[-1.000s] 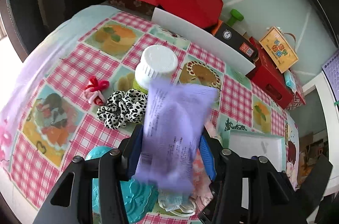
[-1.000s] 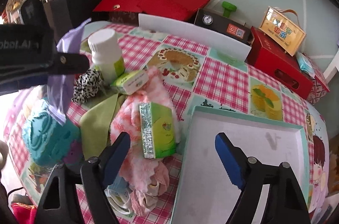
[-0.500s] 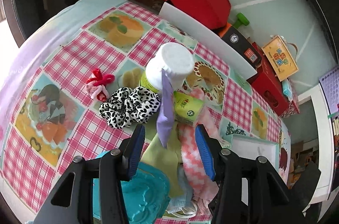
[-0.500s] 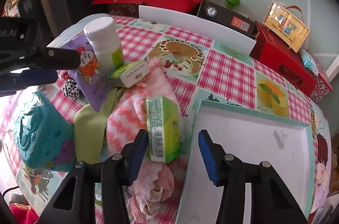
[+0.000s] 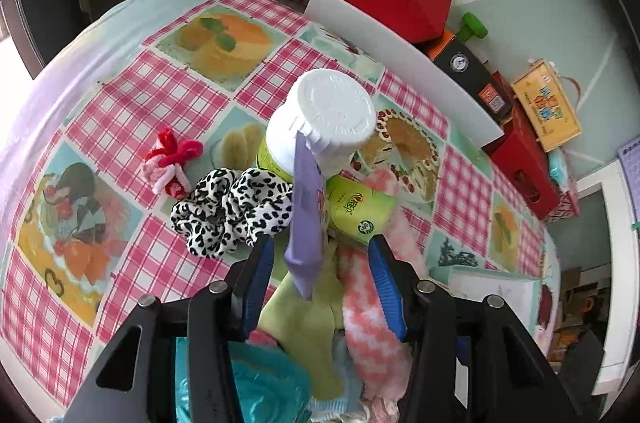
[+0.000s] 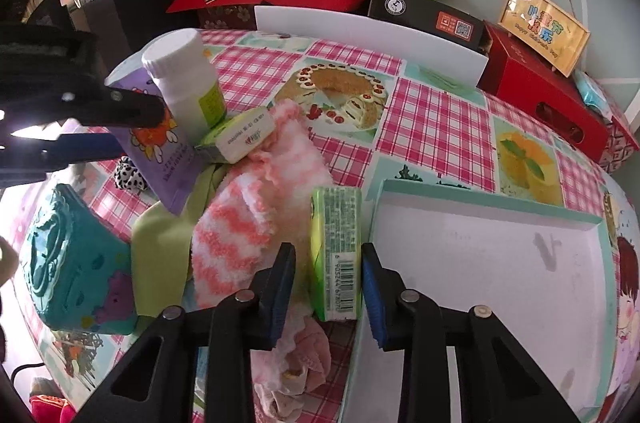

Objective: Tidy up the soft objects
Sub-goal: 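Grasp the small green box with the right gripper while the left gripper holds the packet, then carry the packet and green box into the white tray and open both grippers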

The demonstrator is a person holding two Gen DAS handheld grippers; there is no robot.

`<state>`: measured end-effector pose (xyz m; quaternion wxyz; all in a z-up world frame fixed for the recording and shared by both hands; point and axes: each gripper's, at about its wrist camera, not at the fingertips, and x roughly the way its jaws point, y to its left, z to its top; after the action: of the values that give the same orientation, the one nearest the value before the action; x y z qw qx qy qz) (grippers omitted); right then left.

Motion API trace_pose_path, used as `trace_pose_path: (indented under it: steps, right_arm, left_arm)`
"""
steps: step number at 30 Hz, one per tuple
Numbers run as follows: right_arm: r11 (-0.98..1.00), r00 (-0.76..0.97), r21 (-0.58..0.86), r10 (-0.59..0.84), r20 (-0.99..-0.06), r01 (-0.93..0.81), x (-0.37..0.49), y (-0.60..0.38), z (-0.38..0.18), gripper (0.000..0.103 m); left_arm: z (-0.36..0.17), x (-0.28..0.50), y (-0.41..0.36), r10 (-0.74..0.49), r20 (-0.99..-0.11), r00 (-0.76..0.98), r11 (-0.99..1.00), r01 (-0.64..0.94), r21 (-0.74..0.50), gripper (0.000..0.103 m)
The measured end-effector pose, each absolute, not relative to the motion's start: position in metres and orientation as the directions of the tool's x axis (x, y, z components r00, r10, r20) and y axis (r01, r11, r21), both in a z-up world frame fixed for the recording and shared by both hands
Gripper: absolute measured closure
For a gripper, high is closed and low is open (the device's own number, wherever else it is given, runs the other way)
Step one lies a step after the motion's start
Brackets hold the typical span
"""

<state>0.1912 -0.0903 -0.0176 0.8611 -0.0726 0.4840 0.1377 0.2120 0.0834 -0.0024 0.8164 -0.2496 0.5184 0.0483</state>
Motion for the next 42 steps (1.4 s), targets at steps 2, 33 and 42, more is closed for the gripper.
trace_pose_path:
  steps: [2, 33, 42]
  right_arm:
    - [0.952, 0.493, 0.021, 0.177, -0.852, -0.305, 0.192, -0.092, -0.017, 0.068]
    - [0.956, 0.575, 0.128, 0.262, -0.775, -0.263, 0.179, -0.115, 0.022, 0.08]
    - [0.963, 0.678, 0.15, 0.264, -0.686, -0.223, 0.164, -0.143, 0.069, 0.08]
  left_arm:
    - [-0.004, 0.215, 0.081, -0.162, -0.874, 0.459, 0.873, -0.345, -0.344, 0.077]
    - [0.032, 0.19, 0.085, -0.147, -0.806, 0.573, 0.875, -0.304, -0.376, 0.095]
    - [0.091, 0.163, 0.077, -0.163, -0.688, 0.707, 0.89, -0.195, -0.412, 0.095]
